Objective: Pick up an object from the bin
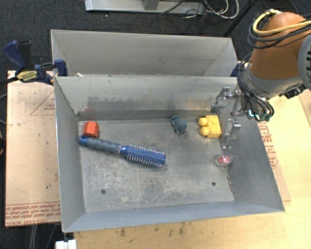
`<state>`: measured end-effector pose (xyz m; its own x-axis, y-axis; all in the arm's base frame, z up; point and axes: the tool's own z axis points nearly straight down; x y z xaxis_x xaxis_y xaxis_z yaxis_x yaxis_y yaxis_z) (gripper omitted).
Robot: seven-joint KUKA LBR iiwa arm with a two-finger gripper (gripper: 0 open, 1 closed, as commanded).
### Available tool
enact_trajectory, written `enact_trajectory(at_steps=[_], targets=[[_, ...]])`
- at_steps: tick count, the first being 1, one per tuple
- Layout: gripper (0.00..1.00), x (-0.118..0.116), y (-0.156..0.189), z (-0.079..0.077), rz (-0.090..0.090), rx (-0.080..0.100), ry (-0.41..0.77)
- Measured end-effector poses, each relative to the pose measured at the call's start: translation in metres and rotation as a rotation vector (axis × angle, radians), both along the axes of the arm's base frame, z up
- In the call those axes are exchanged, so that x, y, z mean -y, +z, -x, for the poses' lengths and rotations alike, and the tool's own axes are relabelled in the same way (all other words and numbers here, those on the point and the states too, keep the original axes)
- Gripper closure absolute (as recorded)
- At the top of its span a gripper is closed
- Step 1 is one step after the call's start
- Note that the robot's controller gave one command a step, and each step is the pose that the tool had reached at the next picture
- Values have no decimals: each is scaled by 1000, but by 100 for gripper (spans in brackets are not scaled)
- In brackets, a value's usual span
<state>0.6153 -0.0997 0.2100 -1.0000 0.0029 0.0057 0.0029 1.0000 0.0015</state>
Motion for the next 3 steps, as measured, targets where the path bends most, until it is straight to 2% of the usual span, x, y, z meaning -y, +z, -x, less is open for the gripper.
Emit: enact_trajectory(at_steps=[1, 2, 3], targets=[[0, -51, -122, -24, -1, 1, -235], [0, -50, -136, -27, -1, 14, -317], [100, -49, -135, -28, 1, 18, -317]])
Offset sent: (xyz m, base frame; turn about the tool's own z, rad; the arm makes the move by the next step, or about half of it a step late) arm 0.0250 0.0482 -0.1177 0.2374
